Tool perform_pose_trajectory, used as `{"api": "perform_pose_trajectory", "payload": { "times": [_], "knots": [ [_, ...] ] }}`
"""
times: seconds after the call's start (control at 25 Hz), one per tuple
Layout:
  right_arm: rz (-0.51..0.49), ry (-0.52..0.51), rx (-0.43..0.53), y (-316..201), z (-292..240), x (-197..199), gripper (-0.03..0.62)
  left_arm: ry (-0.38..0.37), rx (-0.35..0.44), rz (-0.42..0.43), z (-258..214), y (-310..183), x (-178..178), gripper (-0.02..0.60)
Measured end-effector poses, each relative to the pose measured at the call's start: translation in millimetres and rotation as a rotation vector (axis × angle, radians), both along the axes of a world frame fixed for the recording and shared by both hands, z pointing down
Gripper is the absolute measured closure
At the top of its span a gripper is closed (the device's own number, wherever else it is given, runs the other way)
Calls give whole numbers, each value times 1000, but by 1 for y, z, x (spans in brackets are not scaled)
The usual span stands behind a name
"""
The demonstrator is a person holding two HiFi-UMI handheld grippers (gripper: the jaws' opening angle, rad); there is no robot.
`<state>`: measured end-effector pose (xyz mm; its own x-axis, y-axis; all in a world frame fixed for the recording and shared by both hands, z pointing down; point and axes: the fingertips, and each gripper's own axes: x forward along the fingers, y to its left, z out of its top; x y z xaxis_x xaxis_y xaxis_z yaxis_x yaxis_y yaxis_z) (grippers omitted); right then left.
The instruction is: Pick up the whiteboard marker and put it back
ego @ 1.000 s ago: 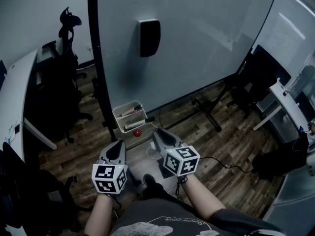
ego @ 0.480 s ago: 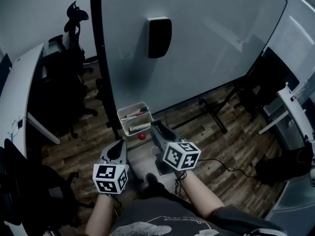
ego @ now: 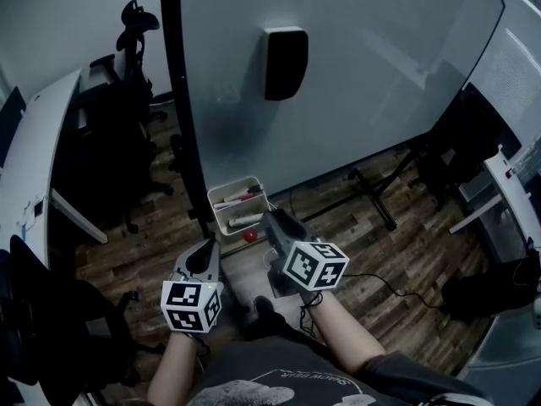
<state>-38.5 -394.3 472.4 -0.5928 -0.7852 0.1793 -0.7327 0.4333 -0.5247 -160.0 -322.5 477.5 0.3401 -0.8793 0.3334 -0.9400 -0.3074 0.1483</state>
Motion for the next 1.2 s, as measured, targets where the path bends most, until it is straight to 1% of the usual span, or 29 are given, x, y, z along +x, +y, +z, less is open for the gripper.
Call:
{"api": "perform_pose_trajectory", "payload": {
  "times": [0.16,0.36,0.6,0.8,1.0,1.2],
  "knots": [
    [2,-8,22,-2,-6,-1,470,3,-3,-3,0,1,-1,569],
    [-1,-34,97,1,-27,-3,511,1,3,-5,-2,5,-2,568],
    [21,-34,150,10,-47,-3,514,2,21,6,-10,14,-3,568],
    [44,-50,208,31,-71,0,514,-2,42,26,-19,30,-4,568],
    [93,-56,276,58,-96,12,514,-1,59,55,-26,54,0,569],
    [118,-32,310,97,-104,22,514,-2,66,89,-27,83,4,569]
  ]
}}
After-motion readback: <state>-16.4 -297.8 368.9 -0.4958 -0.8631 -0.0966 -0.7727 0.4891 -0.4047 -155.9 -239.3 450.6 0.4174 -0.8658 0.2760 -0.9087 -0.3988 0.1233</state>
